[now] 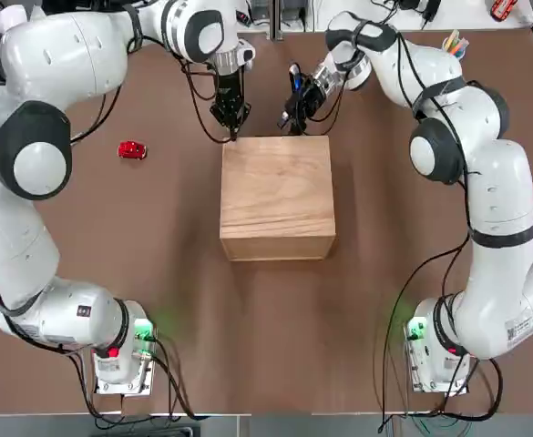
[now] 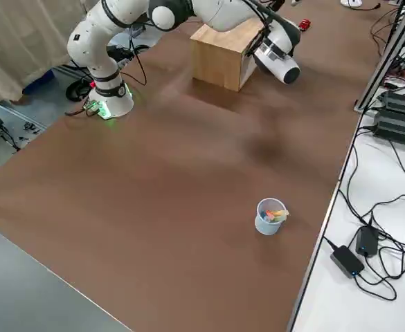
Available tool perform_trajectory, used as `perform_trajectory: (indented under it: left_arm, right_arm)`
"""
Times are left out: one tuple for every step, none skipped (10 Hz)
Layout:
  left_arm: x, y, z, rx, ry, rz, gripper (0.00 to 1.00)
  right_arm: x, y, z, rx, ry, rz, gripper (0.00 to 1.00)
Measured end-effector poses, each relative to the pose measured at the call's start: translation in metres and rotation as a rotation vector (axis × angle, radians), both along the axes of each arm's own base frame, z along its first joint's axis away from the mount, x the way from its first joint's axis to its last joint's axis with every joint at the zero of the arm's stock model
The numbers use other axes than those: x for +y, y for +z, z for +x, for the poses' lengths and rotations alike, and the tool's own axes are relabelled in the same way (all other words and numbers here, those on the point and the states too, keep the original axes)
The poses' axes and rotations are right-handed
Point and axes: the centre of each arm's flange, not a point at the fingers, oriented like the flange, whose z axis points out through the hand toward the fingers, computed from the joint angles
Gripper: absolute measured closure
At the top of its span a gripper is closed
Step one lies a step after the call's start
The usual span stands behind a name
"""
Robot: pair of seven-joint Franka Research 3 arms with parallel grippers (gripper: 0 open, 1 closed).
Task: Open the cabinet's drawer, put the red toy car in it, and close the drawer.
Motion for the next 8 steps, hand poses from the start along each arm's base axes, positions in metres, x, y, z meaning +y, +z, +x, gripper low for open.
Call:
perform_trajectory:
  left_arm:
    - [0.0000, 0.0000, 0.0000, 0.000, 0.000, 0.000, 0.99]
    - [0.0000, 0.0000, 0.0000, 0.000, 0.000, 0.000, 0.99]
    - [0.0000, 0.0000, 0.0000, 0.000, 0.000, 0.000, 0.99]
    - [0.0000, 0.0000, 0.0000, 0.000, 0.000, 0.000, 0.99]
    - [0.0000, 0.0000, 0.0000, 0.000, 0.000, 0.000, 0.99]
    - [0.0000, 0.0000, 0.0000, 0.000, 0.000, 0.000, 0.99]
    - [0.0000, 0.0000, 0.0000, 0.000, 0.000, 0.000, 0.99]
    - [0.0000, 0.0000, 0.0000, 0.000, 0.000, 0.000, 0.99]
  right_arm:
    - [-0.0008, -0.0010, -0.0010, -0.012, 0.013, 0.003, 0.00]
    - [-0.0015, -0.0020, -0.0017, -0.019, 0.021, 0.000, 0.00]
    - [-0.0021, -0.0030, -0.0022, -0.027, 0.029, -0.001, 0.00]
    - [-0.0024, -0.0036, -0.0026, -0.030, 0.033, -0.001, 0.00]
    - [-0.0030, -0.0047, -0.0031, -0.037, 0.040, -0.003, 0.00]
    - [-0.0035, -0.0059, -0.0039, -0.046, 0.050, -0.004, 0.00]
    - [-0.0030, -0.0071, -0.0053, -0.050, 0.059, -0.010, 0.00]
    - [-0.0024, -0.0084, -0.0064, -0.051, 0.064, -0.014, 0.00]
